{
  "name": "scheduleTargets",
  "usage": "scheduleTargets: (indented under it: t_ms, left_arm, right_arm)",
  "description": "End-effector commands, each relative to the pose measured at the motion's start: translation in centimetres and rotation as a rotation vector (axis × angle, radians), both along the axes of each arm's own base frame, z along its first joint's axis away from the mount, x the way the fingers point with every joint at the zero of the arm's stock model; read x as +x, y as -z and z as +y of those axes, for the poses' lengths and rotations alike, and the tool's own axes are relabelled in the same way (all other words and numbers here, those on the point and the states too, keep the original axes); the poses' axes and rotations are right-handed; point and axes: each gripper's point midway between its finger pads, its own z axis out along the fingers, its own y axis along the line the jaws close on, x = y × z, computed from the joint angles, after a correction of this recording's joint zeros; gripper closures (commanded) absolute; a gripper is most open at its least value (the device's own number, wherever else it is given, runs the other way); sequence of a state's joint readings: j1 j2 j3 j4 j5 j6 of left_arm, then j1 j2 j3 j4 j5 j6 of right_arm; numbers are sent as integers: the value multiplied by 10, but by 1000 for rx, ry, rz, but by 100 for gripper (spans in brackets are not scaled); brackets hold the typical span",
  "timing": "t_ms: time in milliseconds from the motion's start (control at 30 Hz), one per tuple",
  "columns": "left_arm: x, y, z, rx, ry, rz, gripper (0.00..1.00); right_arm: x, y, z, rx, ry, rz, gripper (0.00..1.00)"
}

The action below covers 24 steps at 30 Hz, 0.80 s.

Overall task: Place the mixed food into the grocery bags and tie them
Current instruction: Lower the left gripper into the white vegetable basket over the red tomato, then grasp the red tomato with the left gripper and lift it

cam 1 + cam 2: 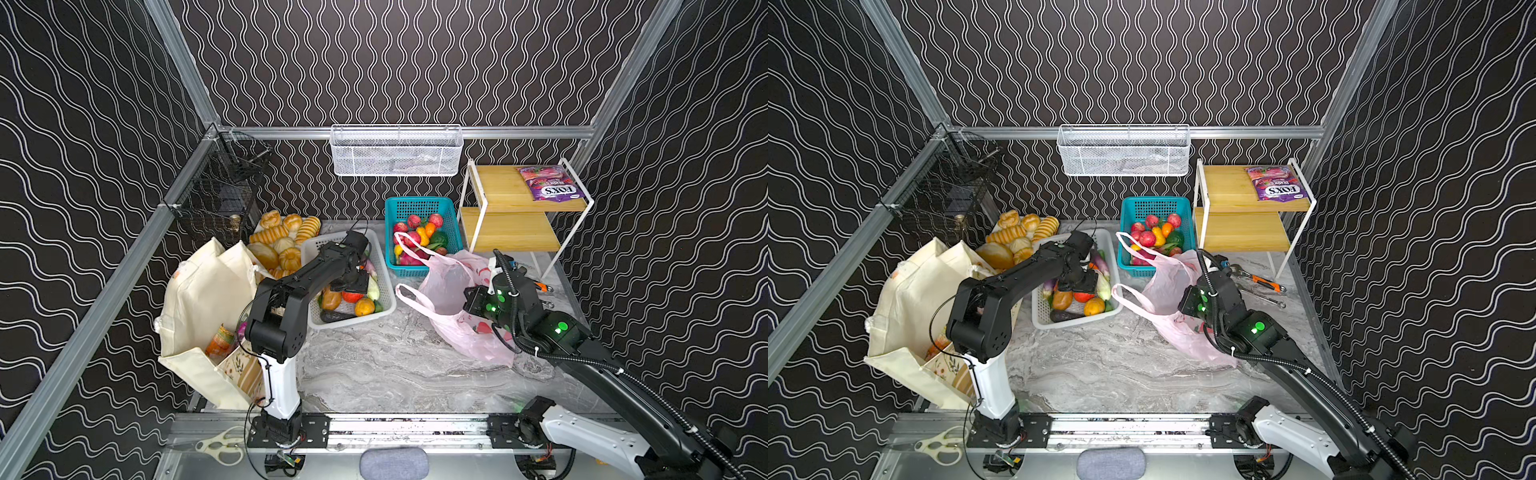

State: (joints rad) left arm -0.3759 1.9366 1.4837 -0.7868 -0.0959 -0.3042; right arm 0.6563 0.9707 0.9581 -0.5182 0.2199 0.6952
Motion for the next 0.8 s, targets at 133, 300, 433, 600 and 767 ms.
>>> scheduleTargets:
  t_ms: [133, 300, 433, 600, 767]
  left_arm:
    - [-4, 15, -3, -12, 28, 42, 28]
    - [-7, 10, -1, -8, 47, 41, 29]
    - [-7, 8, 0, -4, 55, 29, 24]
    - [-5, 7, -2, -4, 85, 24, 13]
    - [-2, -6, -1, 0, 93, -2, 23]
  right_arm:
    - [3, -3, 12, 25, -38, 9, 100]
    - [6, -1, 17, 27, -47, 20, 100]
    - [6, 0, 19, 29, -53, 27, 100]
    - [6, 0, 18, 27, -50, 24, 100]
    - [6, -3, 16, 32, -40, 18, 100]
